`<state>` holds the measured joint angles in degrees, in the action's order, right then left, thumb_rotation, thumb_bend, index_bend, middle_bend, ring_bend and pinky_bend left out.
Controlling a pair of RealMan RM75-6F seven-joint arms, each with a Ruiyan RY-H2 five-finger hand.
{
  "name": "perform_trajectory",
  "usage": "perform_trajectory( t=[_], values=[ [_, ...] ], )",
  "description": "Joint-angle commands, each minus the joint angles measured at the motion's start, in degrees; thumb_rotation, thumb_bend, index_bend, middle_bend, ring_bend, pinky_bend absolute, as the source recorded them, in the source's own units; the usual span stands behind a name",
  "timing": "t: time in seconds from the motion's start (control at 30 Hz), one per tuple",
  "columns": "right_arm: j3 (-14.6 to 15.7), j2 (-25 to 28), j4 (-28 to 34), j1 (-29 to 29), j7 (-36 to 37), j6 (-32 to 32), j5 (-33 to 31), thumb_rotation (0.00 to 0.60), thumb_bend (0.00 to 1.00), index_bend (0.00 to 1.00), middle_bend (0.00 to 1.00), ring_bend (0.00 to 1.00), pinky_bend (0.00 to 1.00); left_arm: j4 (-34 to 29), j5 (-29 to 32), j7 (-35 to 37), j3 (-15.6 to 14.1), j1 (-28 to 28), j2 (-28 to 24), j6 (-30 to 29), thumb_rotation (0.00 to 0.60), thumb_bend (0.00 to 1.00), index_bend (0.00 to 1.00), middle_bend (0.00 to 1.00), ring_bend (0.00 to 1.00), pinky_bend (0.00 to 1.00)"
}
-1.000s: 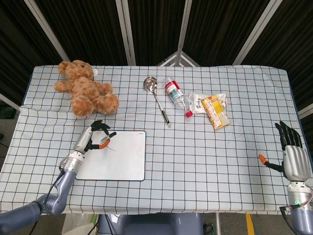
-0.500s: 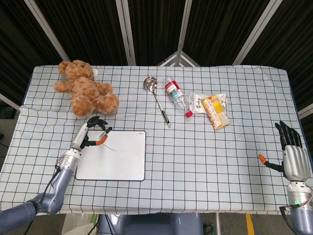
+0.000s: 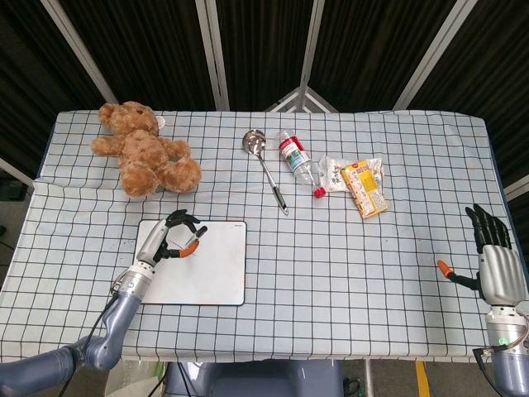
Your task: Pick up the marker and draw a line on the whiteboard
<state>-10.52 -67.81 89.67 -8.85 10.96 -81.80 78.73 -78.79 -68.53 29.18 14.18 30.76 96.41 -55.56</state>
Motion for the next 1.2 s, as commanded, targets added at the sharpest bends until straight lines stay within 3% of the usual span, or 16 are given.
perform_trajectory(
  t=[0.03,1.2],
  values=[
    [0.01,-0.01,-0.03,0.01,0.0,-0.04,0.04,0.6,0.21,0.0,0.0,0.0,0.0,-0.26,0.3,-0.49,0.04,0.02,0.14,0.02,0.6,0.52,0.75,0.31,0.1,0.19],
    [0.01,0.01,0.09,-0.02,-0.05,-0.02,0.05,0.6,0.21,0.0,0.0,0.0,0.0,-0.34,1.83,-2.84,0.31,-0.46,-0.44,0.36,0.6,0.52,0.75,0.31,0.1,0.19]
  ],
)
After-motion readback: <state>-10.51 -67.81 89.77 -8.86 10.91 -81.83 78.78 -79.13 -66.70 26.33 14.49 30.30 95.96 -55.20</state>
